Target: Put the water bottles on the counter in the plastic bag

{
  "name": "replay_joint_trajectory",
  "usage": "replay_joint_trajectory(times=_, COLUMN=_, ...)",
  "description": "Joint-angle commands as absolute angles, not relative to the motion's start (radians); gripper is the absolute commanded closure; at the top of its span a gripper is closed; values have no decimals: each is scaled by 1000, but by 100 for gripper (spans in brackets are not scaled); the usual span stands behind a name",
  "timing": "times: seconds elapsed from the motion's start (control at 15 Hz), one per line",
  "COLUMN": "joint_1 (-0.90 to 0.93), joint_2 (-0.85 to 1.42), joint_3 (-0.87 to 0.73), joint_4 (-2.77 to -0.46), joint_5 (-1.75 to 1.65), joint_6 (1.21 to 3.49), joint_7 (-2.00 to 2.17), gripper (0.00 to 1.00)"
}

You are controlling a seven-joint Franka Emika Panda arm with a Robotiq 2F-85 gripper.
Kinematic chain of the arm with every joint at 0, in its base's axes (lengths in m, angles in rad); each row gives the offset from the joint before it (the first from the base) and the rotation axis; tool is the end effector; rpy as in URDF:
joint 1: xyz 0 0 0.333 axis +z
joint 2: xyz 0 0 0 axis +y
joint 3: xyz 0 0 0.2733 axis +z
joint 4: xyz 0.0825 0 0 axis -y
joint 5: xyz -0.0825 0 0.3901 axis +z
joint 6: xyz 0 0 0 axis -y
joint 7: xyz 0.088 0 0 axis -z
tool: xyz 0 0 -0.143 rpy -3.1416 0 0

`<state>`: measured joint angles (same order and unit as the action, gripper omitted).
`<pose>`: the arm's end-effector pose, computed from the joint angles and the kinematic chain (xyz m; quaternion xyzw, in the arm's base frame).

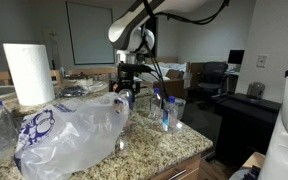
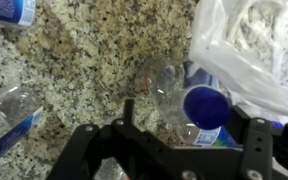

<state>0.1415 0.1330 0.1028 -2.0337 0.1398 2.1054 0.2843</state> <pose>0.5473 0.1477 0.2953 -0.9957 0.0576 0.0466 0.0555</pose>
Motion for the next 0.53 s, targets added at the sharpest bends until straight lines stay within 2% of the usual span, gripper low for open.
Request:
replay_joint_trajectory(times=0.0, joint_1=154, joint_2=66, joint_3=108, joint_4=-2052, joint_5=71, joint_6=2039, joint_7=351, gripper=42)
replay_joint_trajectory(times=0.47, joint_1=150, joint_2=77, joint_3=133, joint_4=-2047, joint_5=124, joint_6=2016, joint_7=275, gripper=88)
